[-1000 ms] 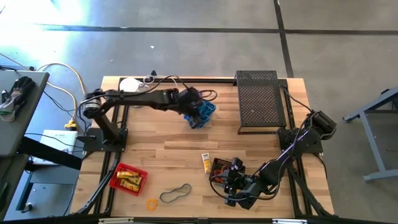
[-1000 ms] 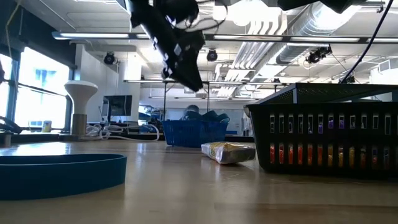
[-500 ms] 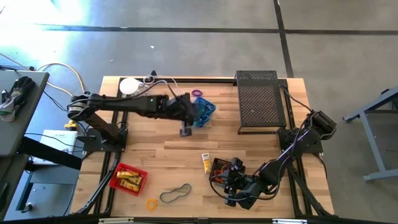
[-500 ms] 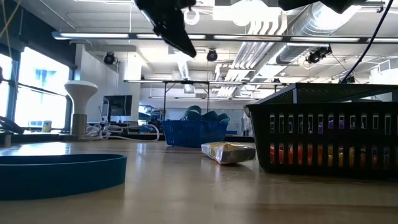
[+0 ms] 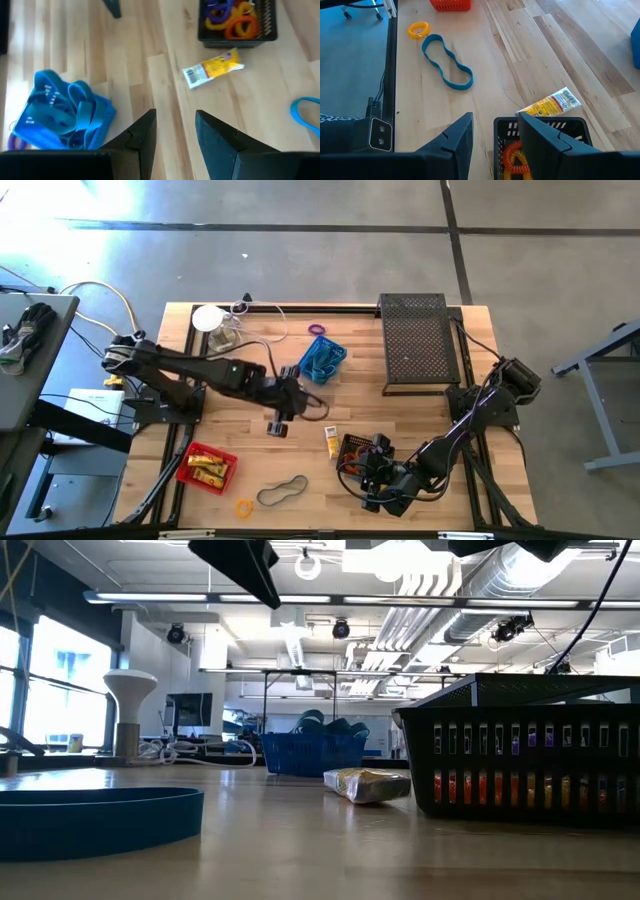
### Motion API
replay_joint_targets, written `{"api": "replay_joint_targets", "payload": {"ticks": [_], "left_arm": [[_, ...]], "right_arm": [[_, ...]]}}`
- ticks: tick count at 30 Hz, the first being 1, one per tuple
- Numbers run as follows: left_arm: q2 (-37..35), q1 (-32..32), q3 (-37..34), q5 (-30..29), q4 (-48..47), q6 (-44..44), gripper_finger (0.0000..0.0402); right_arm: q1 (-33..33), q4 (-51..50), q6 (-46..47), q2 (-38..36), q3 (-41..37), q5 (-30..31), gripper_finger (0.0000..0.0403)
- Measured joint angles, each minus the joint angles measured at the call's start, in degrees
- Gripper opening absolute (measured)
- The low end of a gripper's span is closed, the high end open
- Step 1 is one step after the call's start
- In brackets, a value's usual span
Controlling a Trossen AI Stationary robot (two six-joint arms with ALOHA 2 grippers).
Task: Pick & Place Office Desk Supplies
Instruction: Put the crayon box into the red bin
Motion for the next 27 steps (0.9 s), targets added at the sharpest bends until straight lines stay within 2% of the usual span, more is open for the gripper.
{"api": "replay_joint_targets", "payload": {"ticks": [5,8,19,22,24,27], "left_arm": [[0.3,-1.5,0.0,0.0,0.2,2.5,0.0129],[0.5,-1.6,0.0,0.0,0.2,2.6,0.0143],[2.8,-1.7,-0.3,2.8,0.5,5.0,0.0264],[4.0,-1.5,-0.7,7.9,2.7,11.2,0.0275],[5.2,-0.8,-1.6,13.9,4.3,15.7,0.0276],[7.1,0.7,-3.8,22.4,11.8,17.6,0.0277]], "right_arm": [[0.0,0.0,0.0,0.0,0.0,0.1,0.0144],[0.0,0.0,0.0,0.0,0.0,0.1,0.0144],[0.0,0.0,0.0,0.0,0.0,0.1,0.0144],[0.0,0.0,0.0,0.0,0.0,0.1,0.0144],[0.1,0.1,0.0,0.0,0.0,0.1,0.0144],[0.1,0.3,0.0,0.0,0.0,-0.1,0.0144]]}}
